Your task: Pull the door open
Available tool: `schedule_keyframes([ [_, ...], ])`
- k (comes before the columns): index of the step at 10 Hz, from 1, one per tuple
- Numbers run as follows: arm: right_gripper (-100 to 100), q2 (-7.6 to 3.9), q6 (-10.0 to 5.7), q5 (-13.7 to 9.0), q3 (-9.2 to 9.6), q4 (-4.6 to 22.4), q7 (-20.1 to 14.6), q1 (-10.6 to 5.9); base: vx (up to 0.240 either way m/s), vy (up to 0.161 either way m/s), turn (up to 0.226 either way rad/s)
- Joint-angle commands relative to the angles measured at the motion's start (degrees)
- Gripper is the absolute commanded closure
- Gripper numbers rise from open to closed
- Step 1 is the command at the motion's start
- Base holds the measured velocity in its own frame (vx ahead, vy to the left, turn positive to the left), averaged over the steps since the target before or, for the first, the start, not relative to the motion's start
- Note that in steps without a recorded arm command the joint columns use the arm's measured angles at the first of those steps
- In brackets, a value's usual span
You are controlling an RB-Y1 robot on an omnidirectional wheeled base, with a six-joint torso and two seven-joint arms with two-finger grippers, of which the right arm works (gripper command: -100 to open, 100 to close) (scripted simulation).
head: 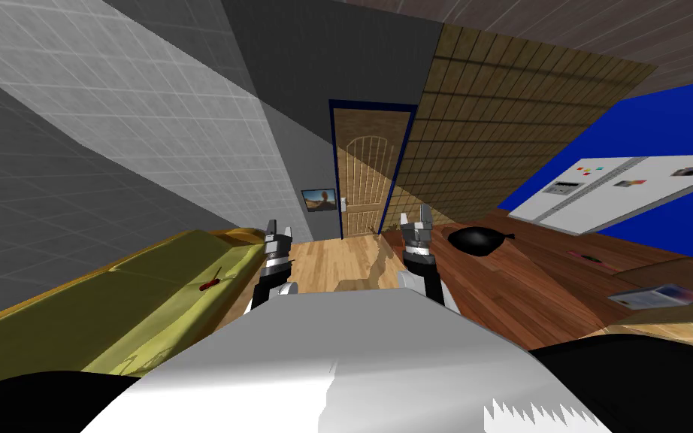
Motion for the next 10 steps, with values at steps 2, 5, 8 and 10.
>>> schedule_keyframes([
  [2,-100,-0.99,-0.24,1.94,0.42,1.52,1.09,-0.49,0.161,0.006,-0.094],
  [5,-100,-2.17,-0.6,4.83,1.04,3.77,2.7,-1.23,0.189,0.098,-0.082],
  [8,-100,-3.28,-1.01,8.16,1.77,6.37,4.55,-2.07,0.174,0.077,-0.105],
  [10,-100,-4.0,-1.33,10.72,2.32,8.37,5.99,-2.72,0.154,0.079,-0.134],
])
